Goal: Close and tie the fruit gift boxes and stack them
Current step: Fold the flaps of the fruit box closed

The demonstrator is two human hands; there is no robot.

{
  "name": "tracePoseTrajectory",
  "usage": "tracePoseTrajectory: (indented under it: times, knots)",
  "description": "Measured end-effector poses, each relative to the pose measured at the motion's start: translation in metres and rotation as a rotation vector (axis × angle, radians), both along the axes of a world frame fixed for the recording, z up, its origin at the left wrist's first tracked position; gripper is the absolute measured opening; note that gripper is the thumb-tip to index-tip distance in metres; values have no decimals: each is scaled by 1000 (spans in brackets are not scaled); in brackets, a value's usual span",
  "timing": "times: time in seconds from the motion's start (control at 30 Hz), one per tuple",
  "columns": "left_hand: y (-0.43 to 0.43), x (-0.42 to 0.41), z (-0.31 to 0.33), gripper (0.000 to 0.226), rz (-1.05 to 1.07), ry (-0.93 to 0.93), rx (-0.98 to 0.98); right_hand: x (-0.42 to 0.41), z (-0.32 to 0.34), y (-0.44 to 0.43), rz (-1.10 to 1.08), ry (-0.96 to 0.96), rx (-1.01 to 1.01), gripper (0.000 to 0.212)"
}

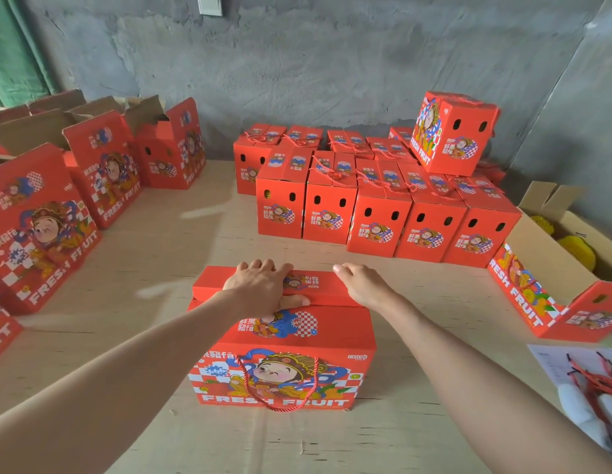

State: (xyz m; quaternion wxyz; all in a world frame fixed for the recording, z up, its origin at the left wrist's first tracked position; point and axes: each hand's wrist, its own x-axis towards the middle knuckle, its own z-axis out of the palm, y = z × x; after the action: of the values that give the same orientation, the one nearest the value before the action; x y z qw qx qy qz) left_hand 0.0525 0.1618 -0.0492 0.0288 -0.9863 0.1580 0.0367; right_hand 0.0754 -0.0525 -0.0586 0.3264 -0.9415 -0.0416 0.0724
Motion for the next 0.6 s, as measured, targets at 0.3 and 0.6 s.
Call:
tracePoseTrajectory:
  times: [0.3,0.6]
  knots:
    - [0,-2,-3,115,12,-17,-35,3,-13,1,35,-60,-77,39]
    - [4,-2,-4,101,31,5,-110,-1,7,19,90,-117,-486,53]
